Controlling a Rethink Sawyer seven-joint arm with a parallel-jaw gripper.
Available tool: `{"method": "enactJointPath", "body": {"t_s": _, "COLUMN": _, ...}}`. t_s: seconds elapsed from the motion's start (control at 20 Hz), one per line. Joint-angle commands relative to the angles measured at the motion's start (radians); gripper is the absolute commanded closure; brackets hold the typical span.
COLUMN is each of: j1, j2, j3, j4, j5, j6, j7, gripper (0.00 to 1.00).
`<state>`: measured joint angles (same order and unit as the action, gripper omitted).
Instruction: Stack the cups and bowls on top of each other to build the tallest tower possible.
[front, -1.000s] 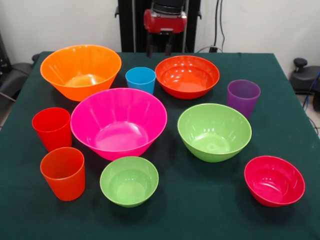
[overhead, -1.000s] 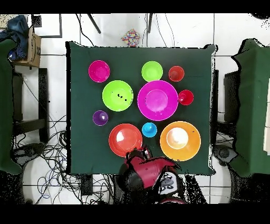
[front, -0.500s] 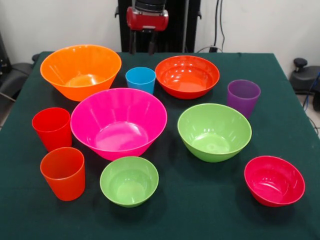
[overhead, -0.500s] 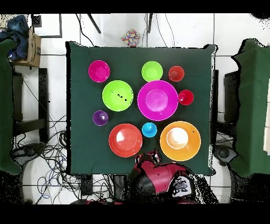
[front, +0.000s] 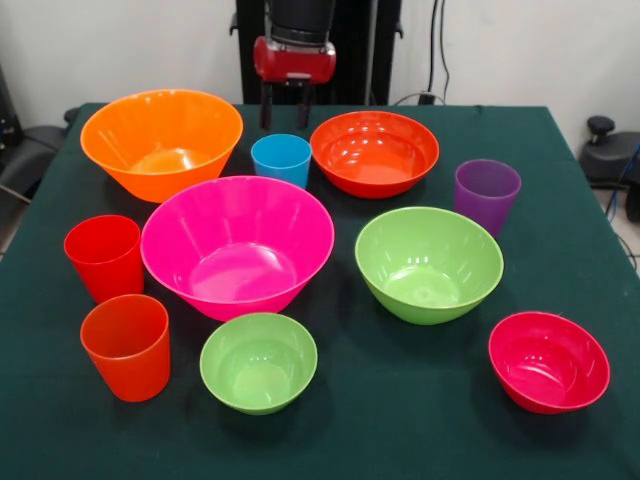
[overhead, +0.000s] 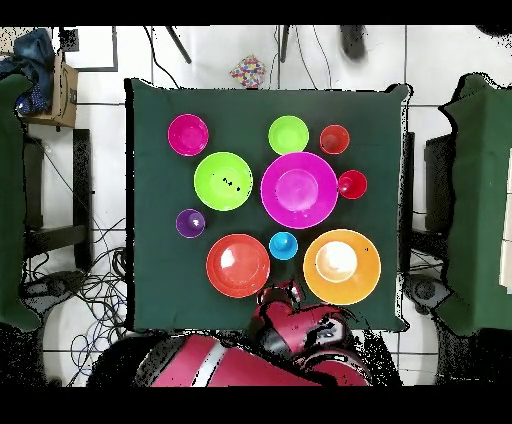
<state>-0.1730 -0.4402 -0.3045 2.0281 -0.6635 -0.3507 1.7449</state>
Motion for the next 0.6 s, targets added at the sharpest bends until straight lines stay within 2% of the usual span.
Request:
{"method": "enactJointPath", "body": {"t_s": 0.05, "j1": 0.080, "j2": 0.202, "j3": -0.015, "j4": -0.172, "j5": 0.100, "j6": -0.141, "j7": 0.067, "gripper": 0.00}}
{"method": "enactJointPath", "body": {"t_s": 0.2, "j1": 0.105, "j2": 0.256, "j3": -0.059, "j4": -0.190, "j5": 0.129, "j6": -0.193, "j7": 0.047, "gripper": 0.00}}
{"method": "enactJointPath", "body": {"t_s": 0.6, "j1": 0.106, "j2": 0.348, "j3": -0.115, "j4": -0.212, "j5": 0.116, "j6": -0.306, "j7": 0.010, "gripper": 0.00}}
